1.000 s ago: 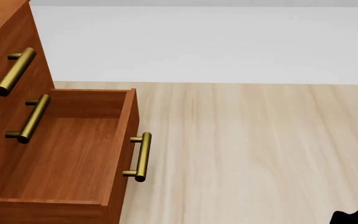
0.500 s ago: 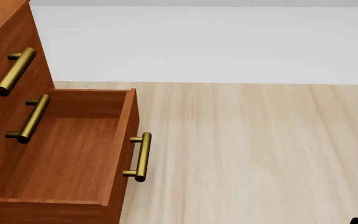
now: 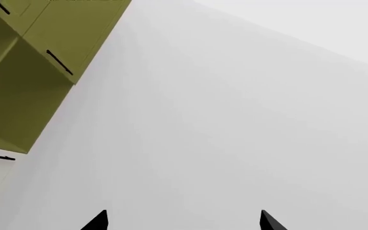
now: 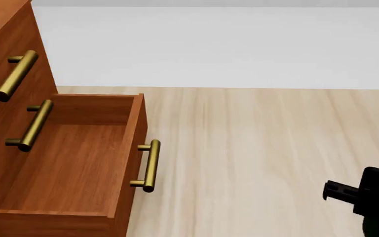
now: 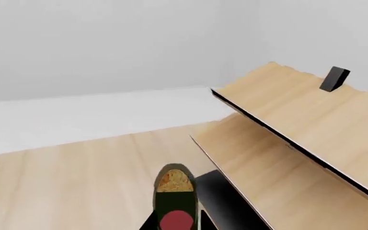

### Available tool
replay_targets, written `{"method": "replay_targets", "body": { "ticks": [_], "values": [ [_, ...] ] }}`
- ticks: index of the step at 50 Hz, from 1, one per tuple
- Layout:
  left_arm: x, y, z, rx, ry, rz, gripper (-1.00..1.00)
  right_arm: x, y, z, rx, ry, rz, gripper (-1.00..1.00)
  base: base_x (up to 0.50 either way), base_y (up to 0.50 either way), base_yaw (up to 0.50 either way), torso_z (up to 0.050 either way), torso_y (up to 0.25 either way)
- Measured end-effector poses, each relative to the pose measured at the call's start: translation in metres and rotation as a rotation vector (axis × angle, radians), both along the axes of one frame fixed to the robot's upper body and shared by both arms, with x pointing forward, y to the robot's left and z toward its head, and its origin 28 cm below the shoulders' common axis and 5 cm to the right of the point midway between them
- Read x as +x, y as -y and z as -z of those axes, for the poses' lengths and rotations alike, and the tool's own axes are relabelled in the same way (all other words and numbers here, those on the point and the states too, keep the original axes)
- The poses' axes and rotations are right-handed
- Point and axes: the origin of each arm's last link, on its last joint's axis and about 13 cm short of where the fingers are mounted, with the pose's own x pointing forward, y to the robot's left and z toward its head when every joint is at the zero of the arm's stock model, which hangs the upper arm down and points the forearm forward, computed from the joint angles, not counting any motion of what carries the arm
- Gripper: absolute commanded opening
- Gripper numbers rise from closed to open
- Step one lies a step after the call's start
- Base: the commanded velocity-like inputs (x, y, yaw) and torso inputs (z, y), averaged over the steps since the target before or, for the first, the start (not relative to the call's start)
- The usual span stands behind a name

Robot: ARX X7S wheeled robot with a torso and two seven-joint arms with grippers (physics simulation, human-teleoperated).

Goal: Put the wine bottle in the bottom drawer of the cabinet.

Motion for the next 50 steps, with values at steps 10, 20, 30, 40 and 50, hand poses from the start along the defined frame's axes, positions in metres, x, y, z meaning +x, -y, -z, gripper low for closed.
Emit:
{"method": "replay_targets", "body": {
  "ticks": [10, 20, 30, 40, 50],
  "values": [
    [0.000, 0.000, -0.002, 0.000, -0.006, -0.005, 1.00, 0.013, -0.013, -0.024, -0.011, 0.006, -0.090, -1.00, 0.00, 0.00, 0.00, 0.000, 0.001],
    [0.001, 0.000, -0.001, -0.002, -0.010, -0.005, 1.00, 0.025, -0.029, -0.048, -0.001, -0.014, -0.210, -1.00, 0.00, 0.00, 0.00, 0.000, 0.001],
    [0.002, 0.000, -0.004, -0.004, -0.010, -0.004, 1.00, 0.035, -0.048, -0.073, 0.006, -0.031, -0.348, -1.00, 0.00, 0.00, 0.00, 0.000, 0.000],
    [0.002, 0.000, -0.006, -0.004, -0.011, -0.002, 1.00, 0.045, -0.068, -0.099, 0.015, -0.062, -0.471, -1.00, 0.00, 0.00, 0.00, 0.000, 0.001],
    [0.002, 0.000, -0.007, -0.003, -0.013, 0.001, 1.00, 0.054, -0.083, -0.123, 0.031, -0.121, -0.553, -1.00, 0.00, 0.00, 0.00, 0.000, 0.001]
  ]
}}
